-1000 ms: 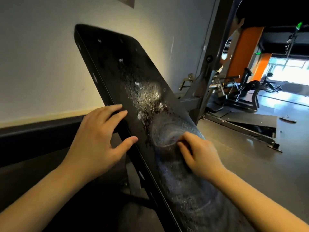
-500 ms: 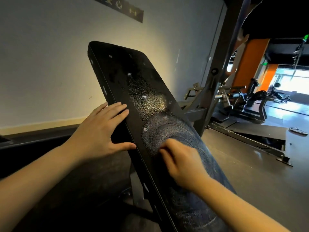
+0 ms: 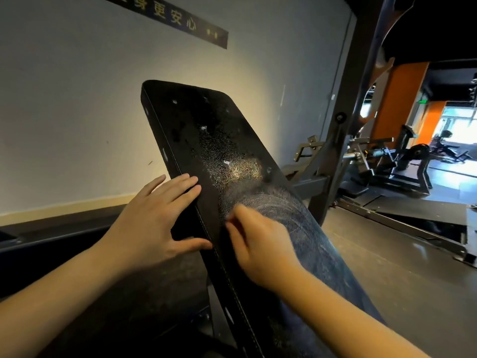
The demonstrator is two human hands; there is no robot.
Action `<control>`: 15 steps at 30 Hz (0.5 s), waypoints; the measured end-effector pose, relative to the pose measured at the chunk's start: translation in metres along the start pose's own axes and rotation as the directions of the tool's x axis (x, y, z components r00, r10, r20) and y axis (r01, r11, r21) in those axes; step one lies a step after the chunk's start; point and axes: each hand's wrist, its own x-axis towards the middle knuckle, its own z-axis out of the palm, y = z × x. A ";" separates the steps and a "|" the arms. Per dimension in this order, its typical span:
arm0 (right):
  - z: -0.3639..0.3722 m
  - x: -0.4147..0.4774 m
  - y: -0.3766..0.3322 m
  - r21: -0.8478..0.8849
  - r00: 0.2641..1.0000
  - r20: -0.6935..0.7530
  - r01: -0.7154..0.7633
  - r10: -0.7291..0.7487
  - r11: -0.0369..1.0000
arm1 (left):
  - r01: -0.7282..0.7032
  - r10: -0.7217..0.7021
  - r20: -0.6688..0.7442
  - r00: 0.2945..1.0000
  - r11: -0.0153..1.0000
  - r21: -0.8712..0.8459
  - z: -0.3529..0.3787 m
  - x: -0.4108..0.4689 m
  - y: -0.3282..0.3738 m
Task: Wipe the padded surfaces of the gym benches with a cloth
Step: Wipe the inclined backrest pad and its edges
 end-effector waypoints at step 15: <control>0.010 0.031 -0.018 0.029 1.000 0.023 0.020 -0.021 0.999 | -0.002 0.002 -0.016 1.000 1.000 -0.021 0.000 -0.001 0.002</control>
